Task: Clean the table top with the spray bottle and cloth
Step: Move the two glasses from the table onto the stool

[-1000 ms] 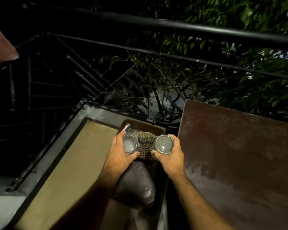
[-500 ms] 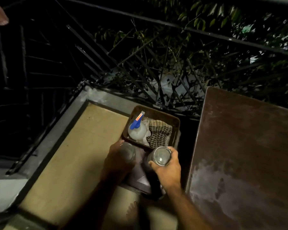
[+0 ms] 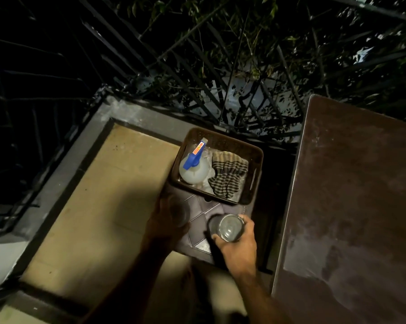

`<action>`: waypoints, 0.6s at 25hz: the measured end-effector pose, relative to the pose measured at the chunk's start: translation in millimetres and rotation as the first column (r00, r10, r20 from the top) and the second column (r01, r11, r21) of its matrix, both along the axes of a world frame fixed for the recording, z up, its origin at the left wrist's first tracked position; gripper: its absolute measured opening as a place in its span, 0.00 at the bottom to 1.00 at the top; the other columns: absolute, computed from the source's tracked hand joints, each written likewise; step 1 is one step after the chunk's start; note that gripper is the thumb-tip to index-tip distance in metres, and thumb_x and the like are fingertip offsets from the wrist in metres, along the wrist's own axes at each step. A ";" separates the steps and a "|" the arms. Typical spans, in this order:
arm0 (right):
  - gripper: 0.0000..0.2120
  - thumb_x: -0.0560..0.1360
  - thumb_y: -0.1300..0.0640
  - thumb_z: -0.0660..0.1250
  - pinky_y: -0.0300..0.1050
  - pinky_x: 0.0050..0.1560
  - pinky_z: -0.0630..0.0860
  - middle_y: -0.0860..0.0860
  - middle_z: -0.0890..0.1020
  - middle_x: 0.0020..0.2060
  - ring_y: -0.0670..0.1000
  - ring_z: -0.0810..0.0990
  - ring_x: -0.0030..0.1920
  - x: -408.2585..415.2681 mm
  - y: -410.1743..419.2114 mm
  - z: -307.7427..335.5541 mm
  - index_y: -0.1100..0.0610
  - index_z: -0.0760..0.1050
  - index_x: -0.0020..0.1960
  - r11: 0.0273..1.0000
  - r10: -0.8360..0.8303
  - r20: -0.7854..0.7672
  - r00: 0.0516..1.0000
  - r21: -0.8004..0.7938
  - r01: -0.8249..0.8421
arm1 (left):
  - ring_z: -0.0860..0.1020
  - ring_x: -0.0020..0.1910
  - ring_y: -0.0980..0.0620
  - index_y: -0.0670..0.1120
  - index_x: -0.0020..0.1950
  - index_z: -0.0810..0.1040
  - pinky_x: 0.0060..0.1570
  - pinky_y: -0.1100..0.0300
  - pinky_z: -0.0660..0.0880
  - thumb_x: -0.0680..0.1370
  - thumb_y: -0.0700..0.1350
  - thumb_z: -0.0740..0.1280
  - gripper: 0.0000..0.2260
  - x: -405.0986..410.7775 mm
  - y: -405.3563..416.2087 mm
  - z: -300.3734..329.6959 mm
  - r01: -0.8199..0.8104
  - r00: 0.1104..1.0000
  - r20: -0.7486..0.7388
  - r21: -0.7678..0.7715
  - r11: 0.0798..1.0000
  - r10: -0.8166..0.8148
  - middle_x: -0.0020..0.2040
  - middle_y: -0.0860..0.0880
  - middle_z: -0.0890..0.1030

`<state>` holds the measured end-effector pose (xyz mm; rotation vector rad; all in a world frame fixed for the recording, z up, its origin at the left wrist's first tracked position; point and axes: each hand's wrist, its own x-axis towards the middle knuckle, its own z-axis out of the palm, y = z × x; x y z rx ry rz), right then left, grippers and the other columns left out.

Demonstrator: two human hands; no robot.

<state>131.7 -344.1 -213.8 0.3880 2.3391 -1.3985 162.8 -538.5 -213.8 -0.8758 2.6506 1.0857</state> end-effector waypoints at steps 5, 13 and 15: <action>0.42 0.60 0.60 0.83 0.41 0.63 0.72 0.48 0.77 0.60 0.48 0.75 0.61 2.2 1.6 -27.6 0.47 0.65 0.67 0.999 0.007 0.055 0.998 0.037 -0.009 | 0.77 0.63 0.39 0.49 0.73 0.70 0.57 0.47 0.79 0.65 0.53 0.79 0.39 -5.3 4.6 -27.2 -0.024 1.000 0.013 -0.024 0.999 0.024 0.69 0.45 0.74; 0.44 0.59 0.57 0.83 0.45 0.63 0.74 0.47 0.75 0.60 0.46 0.76 0.58 2.4 -7.8 -44.8 0.26 0.60 0.57 0.995 0.034 -0.009 0.999 0.090 -0.033 | 0.78 0.61 0.34 0.46 0.73 0.69 0.54 0.45 0.79 0.63 0.47 0.83 0.42 -10.1 8.9 -41.8 0.012 1.000 -0.022 -0.069 0.998 -0.014 0.67 0.39 0.76; 0.44 0.59 0.57 0.83 0.47 0.64 0.74 0.47 0.74 0.60 0.46 0.75 0.59 1.3 -7.8 -41.8 0.27 0.60 0.58 0.994 0.056 -0.011 0.998 0.099 -0.055 | 0.79 0.60 0.34 0.47 0.73 0.68 0.53 0.45 0.79 0.62 0.48 0.83 0.42 -8.1 7.7 -45.3 0.035 0.998 -0.046 -0.063 0.997 -0.038 0.66 0.38 0.77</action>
